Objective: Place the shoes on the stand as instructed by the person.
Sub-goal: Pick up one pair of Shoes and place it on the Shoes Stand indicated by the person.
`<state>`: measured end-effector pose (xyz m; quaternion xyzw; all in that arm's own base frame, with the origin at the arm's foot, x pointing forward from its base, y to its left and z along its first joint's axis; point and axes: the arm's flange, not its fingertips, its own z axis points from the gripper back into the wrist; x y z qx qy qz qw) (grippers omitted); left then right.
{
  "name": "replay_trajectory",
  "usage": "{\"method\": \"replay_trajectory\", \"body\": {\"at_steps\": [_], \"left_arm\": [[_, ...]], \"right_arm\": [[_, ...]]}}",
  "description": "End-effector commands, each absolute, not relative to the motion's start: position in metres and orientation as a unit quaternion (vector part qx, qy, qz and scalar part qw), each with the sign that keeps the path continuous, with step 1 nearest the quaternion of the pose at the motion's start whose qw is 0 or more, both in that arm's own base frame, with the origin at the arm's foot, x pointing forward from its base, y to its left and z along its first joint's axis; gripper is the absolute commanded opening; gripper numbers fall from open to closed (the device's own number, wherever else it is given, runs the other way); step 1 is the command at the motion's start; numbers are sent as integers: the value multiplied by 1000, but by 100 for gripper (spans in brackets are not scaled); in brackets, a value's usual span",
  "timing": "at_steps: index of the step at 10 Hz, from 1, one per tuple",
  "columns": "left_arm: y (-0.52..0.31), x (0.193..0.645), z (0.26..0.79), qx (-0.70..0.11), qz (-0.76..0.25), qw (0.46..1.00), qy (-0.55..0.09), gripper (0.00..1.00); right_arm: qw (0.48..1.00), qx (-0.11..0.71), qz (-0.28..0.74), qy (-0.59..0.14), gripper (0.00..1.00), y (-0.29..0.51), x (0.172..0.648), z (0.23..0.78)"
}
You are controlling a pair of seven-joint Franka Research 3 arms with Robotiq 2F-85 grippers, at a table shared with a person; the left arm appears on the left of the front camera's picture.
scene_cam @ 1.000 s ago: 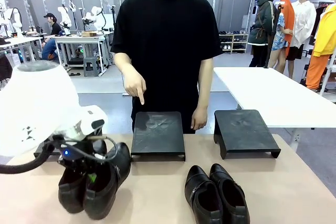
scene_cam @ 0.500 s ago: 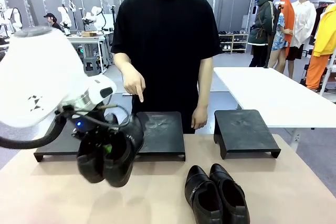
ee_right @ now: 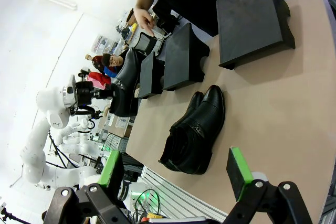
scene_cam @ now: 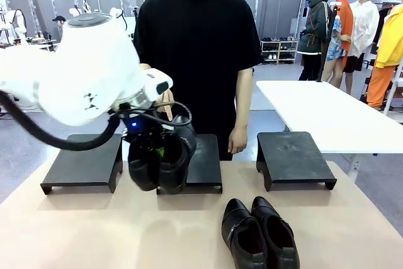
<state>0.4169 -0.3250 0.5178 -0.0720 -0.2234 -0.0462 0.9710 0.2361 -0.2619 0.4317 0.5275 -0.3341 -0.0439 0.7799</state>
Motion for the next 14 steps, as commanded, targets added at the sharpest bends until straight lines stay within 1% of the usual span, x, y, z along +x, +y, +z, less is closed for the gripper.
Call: {"method": "replay_trajectory", "body": {"at_steps": [1, 4, 8, 9, 14], "left_arm": [[-357, 453, 525, -58, -32, 962, -264, 8], [-377, 488, 515, -42, -28, 956, -287, 8], [-390, 518, 494, -43, -24, 947, -316, 8], [-391, 523, 488, -52, -18, 948, -313, 8], [-402, 536, 454, -36, 5, 947, -320, 8]], "right_arm": [[777, 530, -42, -337, 100, -262, 235, 433], [777, 530, -42, -337, 100, -262, 235, 433], [777, 530, -42, -337, 100, -262, 235, 433], [777, 530, -42, -337, 100, -262, 235, 433], [777, 530, -42, -337, 100, -262, 235, 433]]}}
